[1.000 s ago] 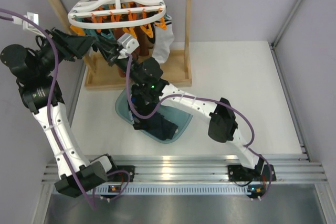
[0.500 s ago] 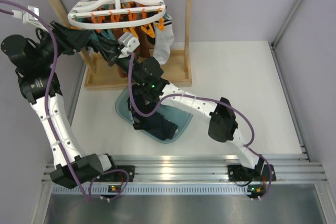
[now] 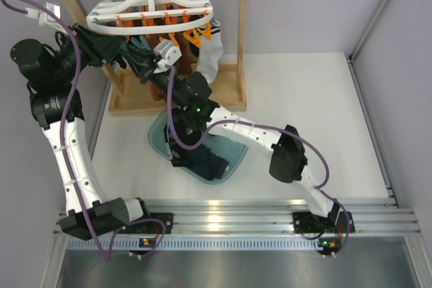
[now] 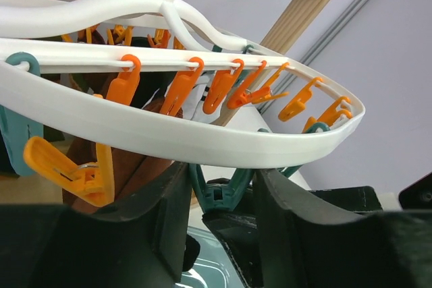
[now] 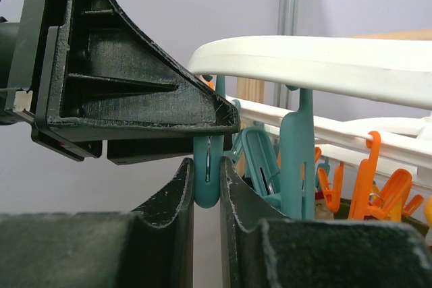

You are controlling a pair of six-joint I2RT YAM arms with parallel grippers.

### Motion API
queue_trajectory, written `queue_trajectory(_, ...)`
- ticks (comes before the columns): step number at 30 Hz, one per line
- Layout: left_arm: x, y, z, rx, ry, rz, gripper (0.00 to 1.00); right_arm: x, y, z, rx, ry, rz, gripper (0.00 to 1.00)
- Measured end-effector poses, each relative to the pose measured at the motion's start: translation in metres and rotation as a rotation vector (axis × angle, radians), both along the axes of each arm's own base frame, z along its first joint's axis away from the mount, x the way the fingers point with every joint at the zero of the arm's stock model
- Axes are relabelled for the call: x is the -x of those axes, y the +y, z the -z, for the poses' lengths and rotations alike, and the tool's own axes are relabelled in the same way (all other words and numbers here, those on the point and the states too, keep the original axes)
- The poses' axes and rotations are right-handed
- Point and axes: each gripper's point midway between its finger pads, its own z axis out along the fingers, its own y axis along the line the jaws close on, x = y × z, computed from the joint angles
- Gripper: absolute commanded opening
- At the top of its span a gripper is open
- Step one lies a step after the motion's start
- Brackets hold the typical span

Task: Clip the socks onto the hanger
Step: Open the clamp at the hanger.

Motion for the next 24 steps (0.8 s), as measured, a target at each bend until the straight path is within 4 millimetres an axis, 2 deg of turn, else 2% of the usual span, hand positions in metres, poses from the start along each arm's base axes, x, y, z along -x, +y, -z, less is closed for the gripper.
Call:
queue_trajectory(5,-0.001,-0.001,0.0,-0.001,-0.002,-0.002,0.31,0.0,-0.001,0.002,0.006,0.003,-0.001,0.0)
queue_trajectory(7,0.0,-0.001,-0.001,0.006,0.002,-0.001,0.23,0.001,-0.002,0.001,0.006,0.004,-0.001,0.01)
queue_trajectory(8,0.0,-0.001,-0.001,0.011,0.005,0.0,0.19,0.001,-0.002,0.002,0.007,0.005,-0.001,0.07)
queue_trajectory(9,0.0,-0.002,-0.001,0.018,0.009,0.002,0.14,0.001,-0.003,0.002,0.007,0.004,-0.001,0.21)
queue_trajectory(10,0.0,-0.002,-0.001,0.023,0.014,0.005,0.06,0.002,-0.004,0.001,0.005,0.005,-0.002,0.27)
queue_trajectory(11,0.0,-0.003,-0.001,0.032,0.018,0.006,0.03,0.003,-0.005,0.001,0.007,0.004,-0.007,0.35)
queue_trajectory(12,0.0,-0.003,-0.002,0.038,0.017,0.003,0.0,0.005,-0.005,0.003,0.017,0.008,-0.012,0.46)
queue_trajectory(15,-0.001,-0.001,-0.005,0.052,0.013,-0.01,0.0,0.009,-0.006,0.02,0.074,0.023,-0.03,0.57)
queue_trajectory(20,-0.003,0.001,-0.005,0.063,0.013,-0.021,0.0,0.017,-0.011,0.06,0.206,0.071,-0.071,0.61)
queue_trajectory(22,-0.003,0.001,-0.003,0.066,0.017,-0.024,0.0,0.019,-0.014,0.07,0.238,0.088,-0.089,0.59)
queue_trajectory(24,-0.004,0.001,-0.001,0.069,0.021,-0.026,0.0,0.016,-0.017,0.072,0.243,0.103,-0.098,0.56)
